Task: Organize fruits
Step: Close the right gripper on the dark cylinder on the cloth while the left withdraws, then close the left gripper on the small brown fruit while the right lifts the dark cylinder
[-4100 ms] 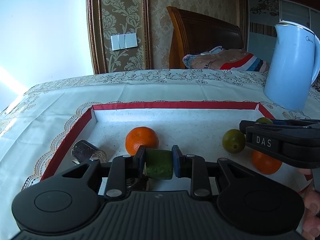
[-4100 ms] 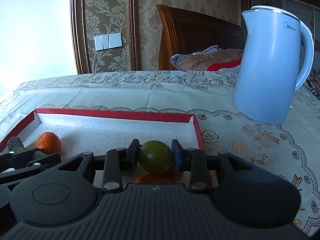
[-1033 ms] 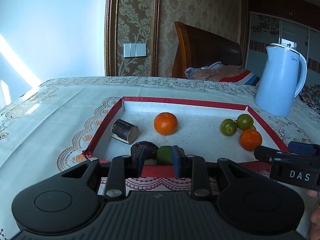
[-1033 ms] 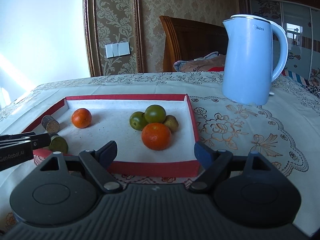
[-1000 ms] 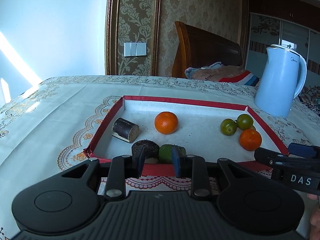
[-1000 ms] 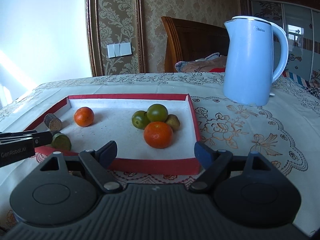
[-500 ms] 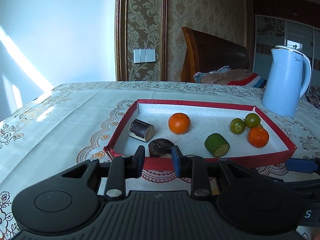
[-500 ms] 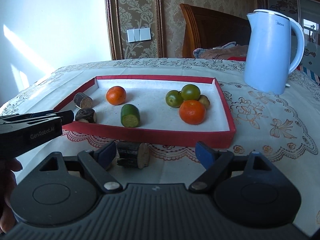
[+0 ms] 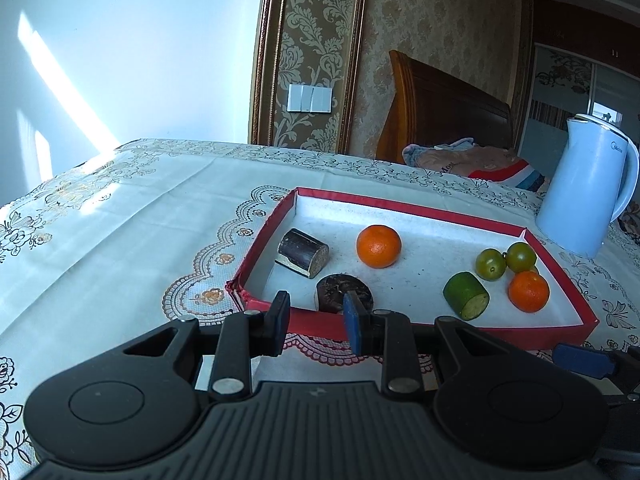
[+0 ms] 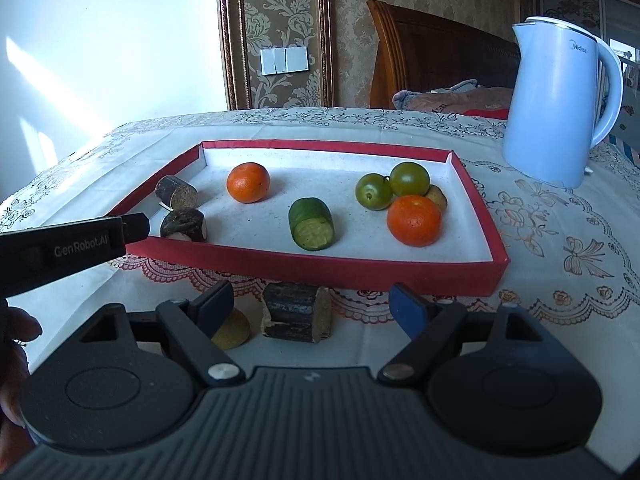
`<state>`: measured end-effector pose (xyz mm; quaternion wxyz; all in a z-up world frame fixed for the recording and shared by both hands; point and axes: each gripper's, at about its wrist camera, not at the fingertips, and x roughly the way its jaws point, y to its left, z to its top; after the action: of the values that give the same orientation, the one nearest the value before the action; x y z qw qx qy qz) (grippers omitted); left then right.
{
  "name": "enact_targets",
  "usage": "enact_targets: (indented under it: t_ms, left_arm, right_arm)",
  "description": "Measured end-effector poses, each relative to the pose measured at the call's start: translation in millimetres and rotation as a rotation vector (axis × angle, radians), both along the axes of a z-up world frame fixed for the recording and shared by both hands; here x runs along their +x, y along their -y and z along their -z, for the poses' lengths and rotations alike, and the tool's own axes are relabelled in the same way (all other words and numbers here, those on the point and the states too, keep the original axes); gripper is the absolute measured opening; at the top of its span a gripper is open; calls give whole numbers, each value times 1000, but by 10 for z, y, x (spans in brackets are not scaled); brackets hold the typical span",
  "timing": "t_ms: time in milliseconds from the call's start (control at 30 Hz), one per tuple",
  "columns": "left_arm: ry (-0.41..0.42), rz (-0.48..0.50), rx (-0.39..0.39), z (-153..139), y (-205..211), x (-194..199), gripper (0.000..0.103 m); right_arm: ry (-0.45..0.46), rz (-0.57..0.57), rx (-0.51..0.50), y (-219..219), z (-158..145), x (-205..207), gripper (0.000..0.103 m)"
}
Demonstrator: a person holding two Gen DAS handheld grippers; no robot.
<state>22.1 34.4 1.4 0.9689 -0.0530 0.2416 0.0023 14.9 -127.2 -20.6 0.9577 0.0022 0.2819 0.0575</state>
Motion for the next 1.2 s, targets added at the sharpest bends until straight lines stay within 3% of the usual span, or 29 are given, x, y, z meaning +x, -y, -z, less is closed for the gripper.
enact_targets:
  t_ms: [300,400,467,567,833,1067,1200]
  left_arm:
    - [3,-12,-6,-8,-13,2,28]
    - [1,-16,-15,-8,-32,8,28]
    - [0,-17,-19,-8,-38,7,28]
    - [3,-10,-23,-12,-39,-2,28]
    - [-3,37,-28,-15,-1,-16,28]
    - [-27,227,-67,-2,108,-58,28]
    - [-65,345,-54,47,216,-86,28]
  right_arm:
    - [0,-1,15,-46,-1,0,79]
    - [-10,9,18,-60,-6,38,64]
    - [-39,11,21,-16,-1,41,43]
    - [-83,5,42,76,61,48,42]
    - [-53,-2,-9,133,38,-83,34]
    - [16,-15,-135,145,-59,-217,31]
    - [6,-35,-135,232,-43,-265,31]
